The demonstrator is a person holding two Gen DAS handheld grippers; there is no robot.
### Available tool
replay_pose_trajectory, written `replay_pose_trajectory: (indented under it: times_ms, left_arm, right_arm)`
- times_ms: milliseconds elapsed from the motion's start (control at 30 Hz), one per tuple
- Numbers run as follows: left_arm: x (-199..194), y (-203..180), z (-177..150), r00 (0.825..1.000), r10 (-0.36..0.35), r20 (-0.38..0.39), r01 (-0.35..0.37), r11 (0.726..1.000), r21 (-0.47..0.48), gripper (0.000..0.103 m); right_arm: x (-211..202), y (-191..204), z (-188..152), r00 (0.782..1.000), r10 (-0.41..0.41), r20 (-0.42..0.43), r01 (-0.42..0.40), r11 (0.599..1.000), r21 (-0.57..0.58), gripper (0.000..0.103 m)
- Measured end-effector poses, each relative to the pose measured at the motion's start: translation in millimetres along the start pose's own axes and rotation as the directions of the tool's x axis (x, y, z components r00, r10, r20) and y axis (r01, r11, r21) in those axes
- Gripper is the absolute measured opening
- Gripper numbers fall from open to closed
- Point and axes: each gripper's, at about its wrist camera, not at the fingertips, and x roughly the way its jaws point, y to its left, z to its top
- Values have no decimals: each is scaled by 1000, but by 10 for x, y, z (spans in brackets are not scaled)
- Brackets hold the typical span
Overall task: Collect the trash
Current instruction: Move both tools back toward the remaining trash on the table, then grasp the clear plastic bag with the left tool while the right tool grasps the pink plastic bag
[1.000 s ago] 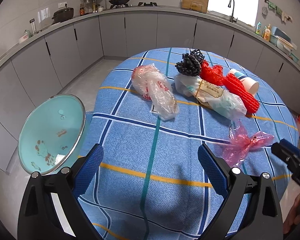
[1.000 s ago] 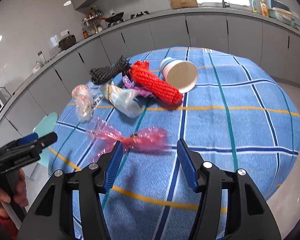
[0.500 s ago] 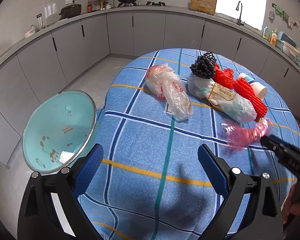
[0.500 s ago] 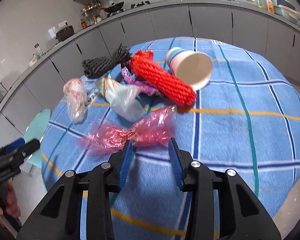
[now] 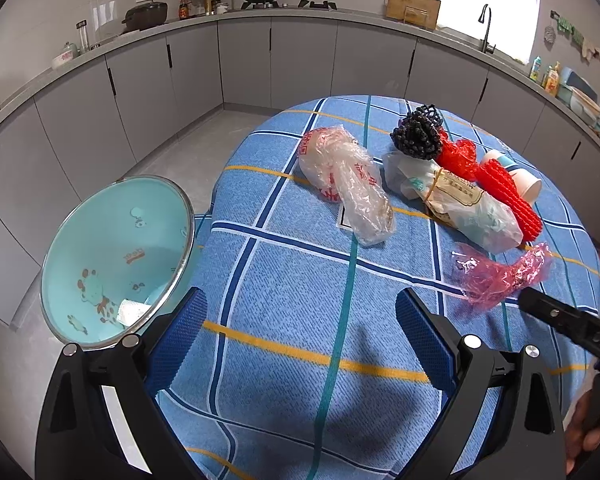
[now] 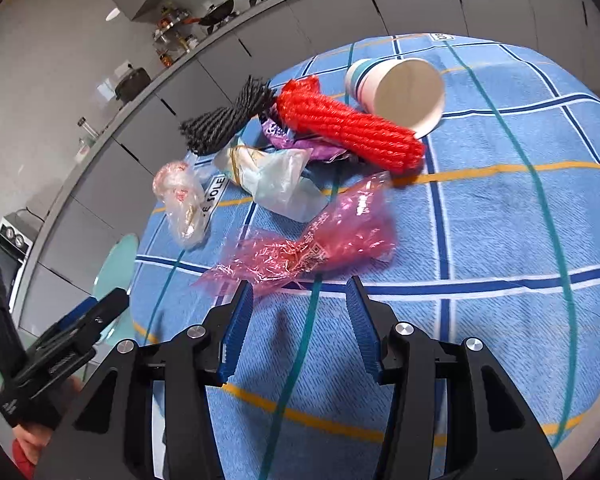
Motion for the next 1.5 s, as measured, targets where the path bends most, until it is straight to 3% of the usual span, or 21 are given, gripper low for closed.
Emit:
replay_pose_trajectory:
  times_ms: [133,300,600,867,1033,1233,1367,1500]
  left_arm:
    - [-18,32,-1,1000,5,6,-5,1000,2,94]
    - [-24,151,14,1000,26,13,-26,999,-20,94]
    - [28,260,48,999,37,4,-36,998,-43,94]
    - [133,274,85,999,45,-6,-45,998,-54,94]
    - [155,238,177,998,58,10,-57,997,-42,93]
    - [221,170,369,997,69,37,-68,997,-42,93]
    - [327,83,506,998,45,38,-43,997,-61,93]
    - [511,-78,619,999,37,30,-35,997,-69,89]
  right_arm:
    - [111,10,113,1000,-14,5,14,999,30,49]
    - [234,19,295,999,-47,21,44,994,100,62]
    - [362,48,416,999,-37,10,35,987,160,62]
    - [214,-282,435,997,-51,55,36,969,243,65]
    - [360,-271,491,999,-18,38,7,965,260,63]
    - [433,-200,481,999,1,34,-9,971,240,47]
    - [344,-213,463,999,33,36,-40,975,218,44]
    - [63,-185,451,995,34,94,-47,988,148,43]
